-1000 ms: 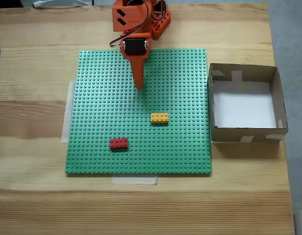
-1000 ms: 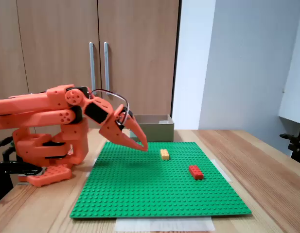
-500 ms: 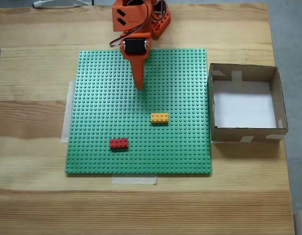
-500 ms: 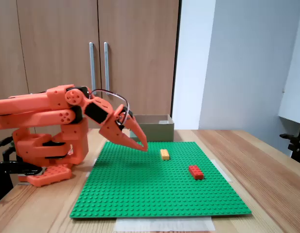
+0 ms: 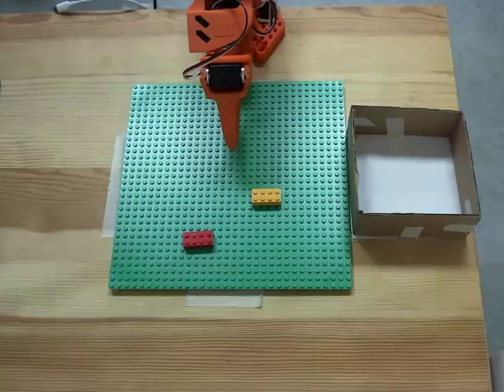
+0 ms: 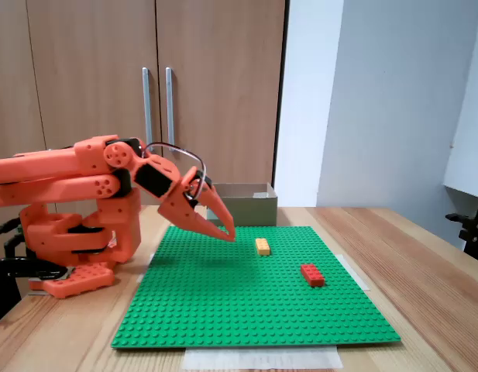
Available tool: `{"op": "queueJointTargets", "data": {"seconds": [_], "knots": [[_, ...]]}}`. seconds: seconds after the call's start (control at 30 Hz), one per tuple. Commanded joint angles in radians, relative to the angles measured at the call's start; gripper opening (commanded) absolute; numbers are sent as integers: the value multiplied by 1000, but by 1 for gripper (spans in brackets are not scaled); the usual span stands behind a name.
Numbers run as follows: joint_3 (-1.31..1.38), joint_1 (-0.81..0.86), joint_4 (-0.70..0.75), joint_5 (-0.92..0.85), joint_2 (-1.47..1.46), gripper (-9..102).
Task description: Pick the yellow lego block and put it in the box.
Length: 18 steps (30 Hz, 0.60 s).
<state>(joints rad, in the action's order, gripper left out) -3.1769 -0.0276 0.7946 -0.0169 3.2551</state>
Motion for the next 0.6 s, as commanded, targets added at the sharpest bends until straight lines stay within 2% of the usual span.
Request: {"op": "queueJointTargets", "data": {"seconds": [0.0,0.57], "knots": [[-6,0,2,-6,8,-1],[-6,-5,2,-12,8,-1]]}}
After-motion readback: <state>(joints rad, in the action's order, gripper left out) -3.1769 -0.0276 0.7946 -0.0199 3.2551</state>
